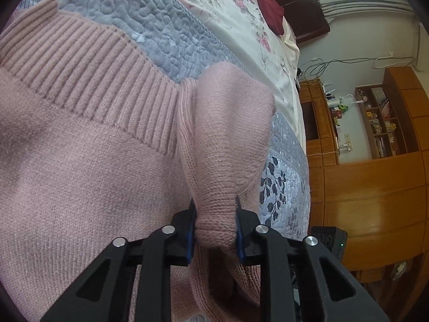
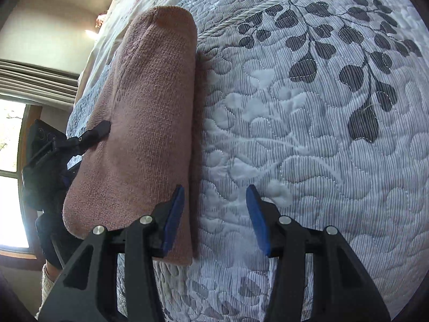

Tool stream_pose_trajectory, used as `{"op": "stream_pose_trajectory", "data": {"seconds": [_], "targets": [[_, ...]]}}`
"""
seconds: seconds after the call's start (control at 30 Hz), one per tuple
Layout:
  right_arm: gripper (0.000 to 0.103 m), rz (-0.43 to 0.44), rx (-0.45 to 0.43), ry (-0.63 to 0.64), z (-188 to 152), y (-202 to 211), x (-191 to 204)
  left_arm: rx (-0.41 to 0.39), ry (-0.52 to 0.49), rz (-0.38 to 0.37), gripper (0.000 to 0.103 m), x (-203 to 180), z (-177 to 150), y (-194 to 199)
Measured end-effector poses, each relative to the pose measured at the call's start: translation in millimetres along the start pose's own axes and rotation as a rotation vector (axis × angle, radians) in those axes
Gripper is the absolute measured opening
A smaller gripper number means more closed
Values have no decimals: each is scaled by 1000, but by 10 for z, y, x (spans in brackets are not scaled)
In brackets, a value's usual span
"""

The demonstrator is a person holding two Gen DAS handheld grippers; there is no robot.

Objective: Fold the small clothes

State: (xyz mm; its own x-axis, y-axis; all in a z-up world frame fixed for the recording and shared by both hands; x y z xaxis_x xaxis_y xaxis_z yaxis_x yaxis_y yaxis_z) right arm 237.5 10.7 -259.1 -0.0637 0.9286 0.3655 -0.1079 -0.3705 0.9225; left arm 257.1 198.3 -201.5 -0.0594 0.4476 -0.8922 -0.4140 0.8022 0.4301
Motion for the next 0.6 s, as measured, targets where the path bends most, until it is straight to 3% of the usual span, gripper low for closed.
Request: {"op": "stream_pose_trajectory", "data": {"seconds": [0.17, 0.33, 0.6], "targets": [[51, -9, -21, 18, -46, 52, 84, -80, -52, -66, 20, -287, 70, 291], [51, 4, -43, 45, -81, 136, 210, -159, -98, -80, 20, -423, 207, 811], [51, 15, -37, 123, -111, 63, 583, -268, -94, -22, 20, -35, 466, 1756]]}}
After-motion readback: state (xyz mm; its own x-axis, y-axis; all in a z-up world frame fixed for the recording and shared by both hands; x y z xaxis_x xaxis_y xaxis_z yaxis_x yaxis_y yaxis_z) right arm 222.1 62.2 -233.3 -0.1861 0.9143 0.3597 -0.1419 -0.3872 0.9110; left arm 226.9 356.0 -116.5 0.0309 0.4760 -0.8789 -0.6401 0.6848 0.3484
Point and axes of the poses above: each gripper's, at about its wrist camera, not at the fingertips, and y roughly against the way its jaws point, x to its left, z to its top, the point moved 10 cm from there along -y, roughly the way its jaws point, and after that the axes turned 12 degrees about -z, right-handed, at the moved point
